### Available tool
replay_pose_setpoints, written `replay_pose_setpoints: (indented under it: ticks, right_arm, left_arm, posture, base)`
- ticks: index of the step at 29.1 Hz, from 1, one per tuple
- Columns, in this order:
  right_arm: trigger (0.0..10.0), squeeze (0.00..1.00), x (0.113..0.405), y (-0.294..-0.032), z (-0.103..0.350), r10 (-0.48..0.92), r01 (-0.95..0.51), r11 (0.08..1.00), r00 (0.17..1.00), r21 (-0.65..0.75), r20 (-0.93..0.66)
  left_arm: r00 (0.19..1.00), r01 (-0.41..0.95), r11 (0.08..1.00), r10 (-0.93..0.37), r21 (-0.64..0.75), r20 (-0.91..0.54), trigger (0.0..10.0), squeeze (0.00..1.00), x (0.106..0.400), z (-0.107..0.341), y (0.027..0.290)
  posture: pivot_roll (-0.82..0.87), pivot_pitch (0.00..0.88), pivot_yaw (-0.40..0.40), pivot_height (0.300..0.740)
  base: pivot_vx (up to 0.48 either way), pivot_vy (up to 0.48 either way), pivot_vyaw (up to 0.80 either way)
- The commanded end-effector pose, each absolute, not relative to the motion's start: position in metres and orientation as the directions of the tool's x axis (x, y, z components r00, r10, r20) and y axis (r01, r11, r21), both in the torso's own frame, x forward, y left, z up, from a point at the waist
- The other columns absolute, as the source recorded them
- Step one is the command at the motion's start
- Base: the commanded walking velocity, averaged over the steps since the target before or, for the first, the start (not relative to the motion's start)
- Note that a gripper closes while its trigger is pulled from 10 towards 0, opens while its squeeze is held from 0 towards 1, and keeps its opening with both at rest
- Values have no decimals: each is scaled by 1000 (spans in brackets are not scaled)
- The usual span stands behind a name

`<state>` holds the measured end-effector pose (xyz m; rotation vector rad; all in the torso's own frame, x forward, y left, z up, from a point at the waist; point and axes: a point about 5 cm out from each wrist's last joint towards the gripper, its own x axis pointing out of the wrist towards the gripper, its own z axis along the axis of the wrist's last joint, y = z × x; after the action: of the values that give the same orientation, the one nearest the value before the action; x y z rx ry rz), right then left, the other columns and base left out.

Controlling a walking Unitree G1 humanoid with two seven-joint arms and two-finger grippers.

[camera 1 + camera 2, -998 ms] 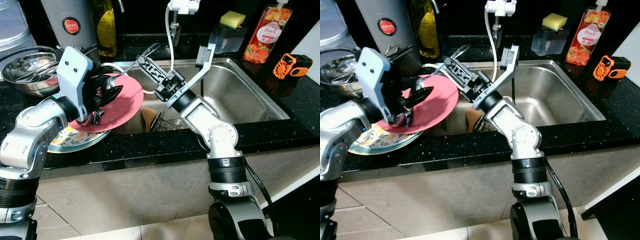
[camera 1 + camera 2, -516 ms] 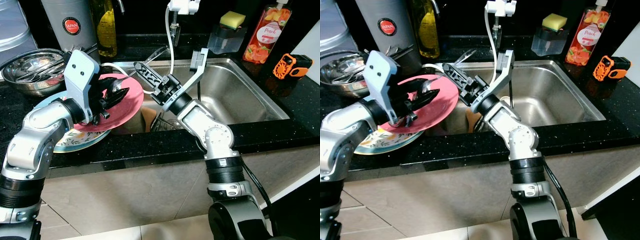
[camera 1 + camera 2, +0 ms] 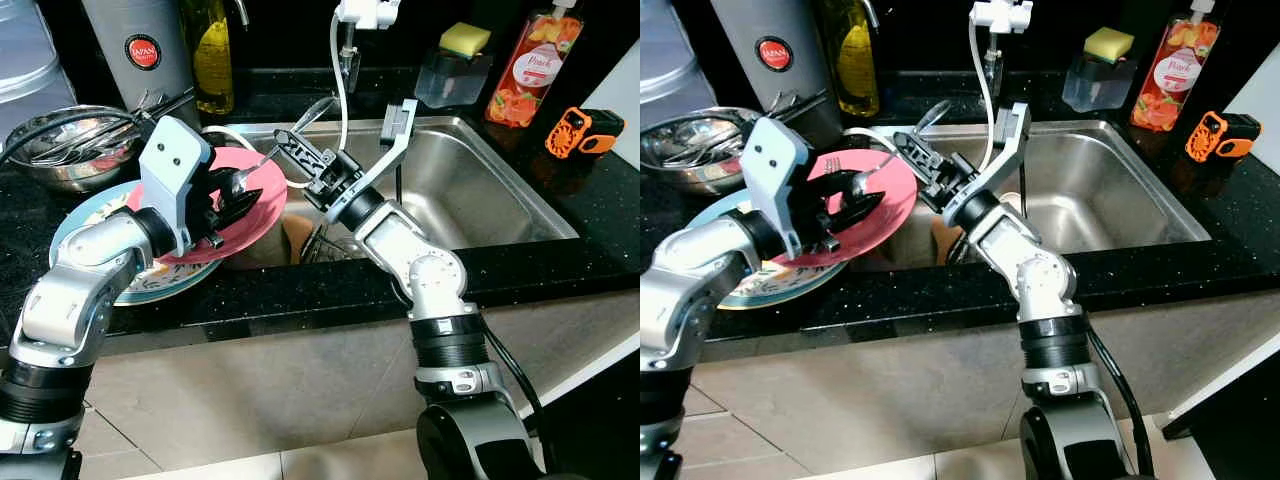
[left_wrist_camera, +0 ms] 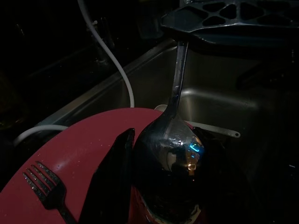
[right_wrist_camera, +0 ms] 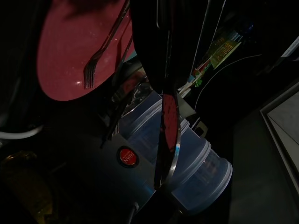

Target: Kitchen organization

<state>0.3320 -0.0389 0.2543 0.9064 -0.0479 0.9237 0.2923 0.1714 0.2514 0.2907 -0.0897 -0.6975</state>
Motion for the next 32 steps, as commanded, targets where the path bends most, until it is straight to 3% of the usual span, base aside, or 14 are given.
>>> replay_pose_setpoints:
  ticks: [1,2,3,5,6,12,20,22,23,26,28,29,31,32]
  right_arm:
    - [0,0,328,-31,246,638,-680,236,647,695,417]
    - [0,0,328,-31,246,638,-680,236,647,695,417]
    - [10000,0,330,-32,246,631,-673,247,658,697,411]
    - [10000,0,335,-37,246,602,-655,265,686,708,408]
    - [10000,0,340,-43,247,568,-636,285,715,718,408]
    - [10000,0,367,-77,239,373,-462,473,877,751,304]
    - [10000,0,367,-77,239,373,-462,473,877,751,304]
    - [10000,0,375,-86,229,322,-375,538,919,755,227]
    - [10000,1000,384,-112,189,148,-105,673,989,732,6]
    - [10000,1000,384,-122,176,79,-14,682,995,731,-54]
    - [10000,1000,384,-138,168,-13,71,512,997,856,-75]
    - [10000,1000,384,-138,168,-13,71,512,997,856,-75]
    - [10000,1000,387,-149,175,-45,33,359,999,933,-18]
    - [10000,1000,387,-151,178,-49,18,345,999,938,-1]
  left_arm:
    - [786,592,766,-618,252,33,10000,1000,297,256,173]
    - [786,592,766,-618,252,33,10000,1000,297,256,173]
    - [802,564,788,-594,245,62,10000,1000,299,260,175]
    - [812,542,809,-574,228,104,10000,1000,299,267,178]
    - [807,545,811,-576,211,131,10000,35,298,272,180]
    - [806,543,822,-567,171,171,10000,0,292,276,187]
    - [806,543,822,-567,171,171,10000,0,292,276,187]
    - [834,512,841,-535,175,135,10000,0,296,270,190]
    - [951,309,939,-308,149,-27,10000,0,315,243,214]
    - [970,240,960,-232,141,-72,10000,0,319,234,222]
    - [983,164,979,-151,126,-105,10000,0,322,228,230]
    - [983,164,979,-151,126,-105,10000,0,322,228,230]
    - [983,160,980,-147,120,-109,10000,0,321,227,231]
    - [983,160,980,-146,120,-111,10000,0,321,226,231]
  posture:
    - [278,0,-54,740]
    - [278,0,-54,740]
    - [277,0,-57,740]
    - [279,0,-57,740]
    - [279,0,-57,740]
    - [285,0,-60,740]
    - [285,0,-60,740]
    - [285,0,-60,740]
    - [287,0,-58,740]
    - [287,0,-58,740]
    - [290,0,-58,740]
    - [290,0,-58,740]
    - [295,0,-58,740]
    - [295,0,-58,740]
  base:
    - [0,0,0]
    - [0,0,0]
    - [0,0,0]
    - [0,0,0]
    - [0,0,0]
    - [0,0,0]
    - [0,0,0]
    - [0,0,0]
    - [0,0,0]
    - [0,0,0]
    - [0,0,0]
    - [0,0,0]
    - [0,0,0]
    - [0,0,0]
